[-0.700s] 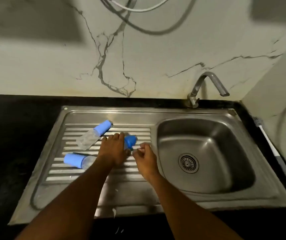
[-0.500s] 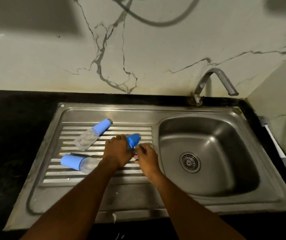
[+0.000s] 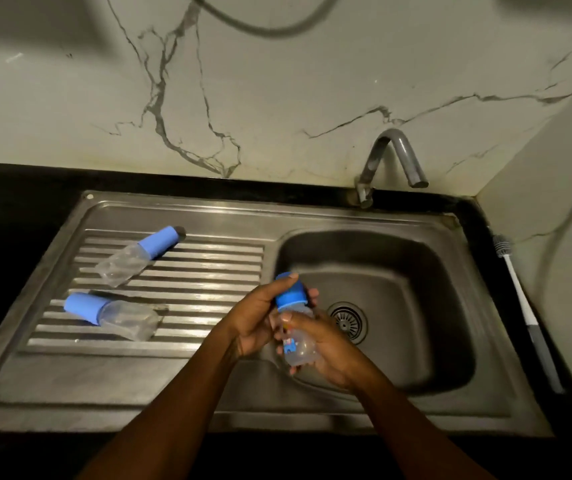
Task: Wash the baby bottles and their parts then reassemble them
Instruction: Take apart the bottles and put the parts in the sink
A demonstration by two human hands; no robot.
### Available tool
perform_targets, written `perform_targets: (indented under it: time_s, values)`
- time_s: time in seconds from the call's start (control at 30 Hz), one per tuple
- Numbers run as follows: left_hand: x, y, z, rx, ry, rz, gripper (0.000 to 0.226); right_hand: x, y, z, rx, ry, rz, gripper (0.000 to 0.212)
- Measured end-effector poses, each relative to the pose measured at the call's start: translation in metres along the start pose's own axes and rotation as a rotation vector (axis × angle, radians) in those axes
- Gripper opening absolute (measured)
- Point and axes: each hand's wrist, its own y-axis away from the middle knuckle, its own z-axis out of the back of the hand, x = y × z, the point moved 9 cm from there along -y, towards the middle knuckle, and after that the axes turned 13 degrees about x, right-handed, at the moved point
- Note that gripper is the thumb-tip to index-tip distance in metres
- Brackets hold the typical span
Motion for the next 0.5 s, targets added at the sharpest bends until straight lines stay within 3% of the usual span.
perform_targets:
  time_s: [0.07, 0.17, 0.3, 0.4, 0.5]
  values:
    - [0.010, -0.014, -0.023, 0.025, 0.002, -0.027, 0.029, -0.003, 0.017, 0.012, 0.098, -0.122, -0.081, 0.025]
    - [0.025, -0.040, -0.042, -0.134, -0.059, -0.133, 0.023, 0.002, 0.035, 0.047, 0.121, -0.080, -0.089, 0.040]
    - [0.029, -0.055, -0.059, -0.390, -0.181, -0.260, 0.012, 0.011, 0.045, 0.099, -0.079, 0.323, -0.059, 0.034]
    - [0.036, -0.062, -0.066, -0.437, -0.162, -0.270, 0.008, 0.017, 0.047, 0.117, -0.185, 0.476, 0.014, 0.028]
    - [0.036, -0.067, -0.056, -0.588, -0.094, -0.338, 0.009, 0.018, 0.048, 0.133, -0.245, 0.782, -0.011, 0.037]
